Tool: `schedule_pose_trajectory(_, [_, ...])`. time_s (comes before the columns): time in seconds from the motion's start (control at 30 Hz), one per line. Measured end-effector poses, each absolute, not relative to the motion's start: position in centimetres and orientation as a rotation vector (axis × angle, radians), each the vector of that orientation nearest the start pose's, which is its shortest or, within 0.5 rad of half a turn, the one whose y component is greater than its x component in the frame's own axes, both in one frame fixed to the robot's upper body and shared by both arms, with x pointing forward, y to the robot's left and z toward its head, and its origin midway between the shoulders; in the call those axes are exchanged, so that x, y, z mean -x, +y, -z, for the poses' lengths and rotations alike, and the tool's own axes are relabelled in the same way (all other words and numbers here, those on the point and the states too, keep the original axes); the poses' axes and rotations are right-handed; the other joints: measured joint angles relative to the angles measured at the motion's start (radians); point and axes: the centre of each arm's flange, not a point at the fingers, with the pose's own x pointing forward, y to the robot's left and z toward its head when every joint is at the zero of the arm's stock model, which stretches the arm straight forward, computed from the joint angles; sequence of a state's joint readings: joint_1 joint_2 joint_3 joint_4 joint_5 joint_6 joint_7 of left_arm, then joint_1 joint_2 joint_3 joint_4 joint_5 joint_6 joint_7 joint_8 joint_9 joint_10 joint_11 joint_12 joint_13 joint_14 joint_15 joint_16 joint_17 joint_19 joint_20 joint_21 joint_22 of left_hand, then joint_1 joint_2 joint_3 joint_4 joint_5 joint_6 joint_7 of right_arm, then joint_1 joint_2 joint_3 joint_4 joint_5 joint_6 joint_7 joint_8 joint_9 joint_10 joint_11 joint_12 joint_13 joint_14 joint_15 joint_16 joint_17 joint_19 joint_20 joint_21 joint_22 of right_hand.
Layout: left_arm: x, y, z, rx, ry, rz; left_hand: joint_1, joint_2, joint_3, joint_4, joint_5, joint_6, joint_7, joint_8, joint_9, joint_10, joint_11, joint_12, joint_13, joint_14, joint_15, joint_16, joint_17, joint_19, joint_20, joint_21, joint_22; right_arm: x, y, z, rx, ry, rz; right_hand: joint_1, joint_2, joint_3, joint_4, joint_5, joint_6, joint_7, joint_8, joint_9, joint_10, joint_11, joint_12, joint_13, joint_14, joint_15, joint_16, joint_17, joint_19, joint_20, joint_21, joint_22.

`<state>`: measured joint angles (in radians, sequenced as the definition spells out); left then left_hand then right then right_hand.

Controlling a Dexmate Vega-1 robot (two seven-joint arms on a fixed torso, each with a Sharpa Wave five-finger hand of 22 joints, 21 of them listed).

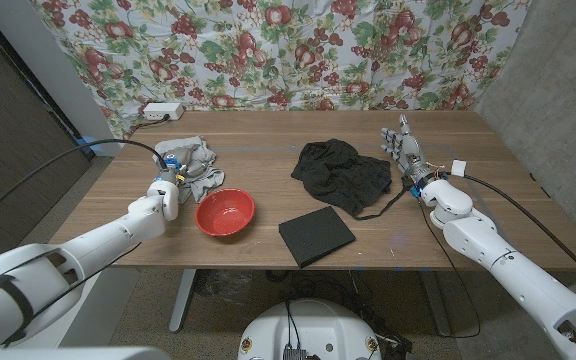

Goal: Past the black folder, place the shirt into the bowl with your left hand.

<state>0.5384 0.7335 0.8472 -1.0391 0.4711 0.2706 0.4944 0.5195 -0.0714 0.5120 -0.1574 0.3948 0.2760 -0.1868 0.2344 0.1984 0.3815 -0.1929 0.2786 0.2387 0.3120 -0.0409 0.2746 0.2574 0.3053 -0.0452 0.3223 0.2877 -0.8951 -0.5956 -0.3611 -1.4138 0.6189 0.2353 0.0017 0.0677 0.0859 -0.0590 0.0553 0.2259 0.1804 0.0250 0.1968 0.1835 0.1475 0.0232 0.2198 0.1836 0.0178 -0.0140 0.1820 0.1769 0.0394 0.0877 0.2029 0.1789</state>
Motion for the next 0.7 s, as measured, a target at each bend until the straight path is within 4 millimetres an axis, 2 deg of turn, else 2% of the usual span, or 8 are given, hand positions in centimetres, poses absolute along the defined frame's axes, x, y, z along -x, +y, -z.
schedule_pose_trajectory(0.37, [-69.10,40.11,4.20,-1.500,-0.329,-0.551,0.026,-0.007,0.019,-0.001,-0.022,0.204,0.028,0.070,0.003,0.032,-0.006,0.033,0.035,0.029,0.000,0.025,0.040,-0.004,0.004,0.042,0.040,-63.19,-30.10,2.79,0.052,-0.575,-0.206,0.000,0.000,0.000,0.000,0.000,0.000,0.000,0.000,0.000,0.000,0.000,0.000,0.000,0.000,0.000,0.000,0.000,0.000,0.000,0.000,0.000])
schedule_pose_trajectory(0.53, [-69.02,40.08,4.32,-1.498,-0.330,-0.553,0.032,-0.005,0.029,-0.001,-0.022,0.235,0.035,0.084,0.013,0.047,-0.004,0.043,0.043,0.046,-0.004,0.033,0.052,-0.005,0.004,0.048,0.047,-63.08,-30.11,2.81,0.051,-0.576,-0.205,0.000,0.000,0.000,0.000,0.000,0.000,0.000,0.000,0.000,0.000,0.000,0.000,0.000,0.000,0.000,0.000,0.000,0.000,0.000,0.000,0.000])
schedule_pose_trajectory(0.7, [-68.95,40.10,4.37,-1.495,-0.331,-0.555,0.040,-0.007,0.032,0.001,-0.029,0.248,0.040,0.092,0.017,0.056,-0.014,0.049,0.049,0.050,0.000,0.041,0.060,-0.005,0.004,0.054,0.052,-63.02,-30.12,2.89,0.049,-0.575,-0.204,0.000,0.000,0.000,0.000,0.000,0.000,0.000,0.000,0.000,0.000,0.000,0.000,0.000,0.000,0.000,0.000,0.000,0.000,0.000,0.000,0.000])
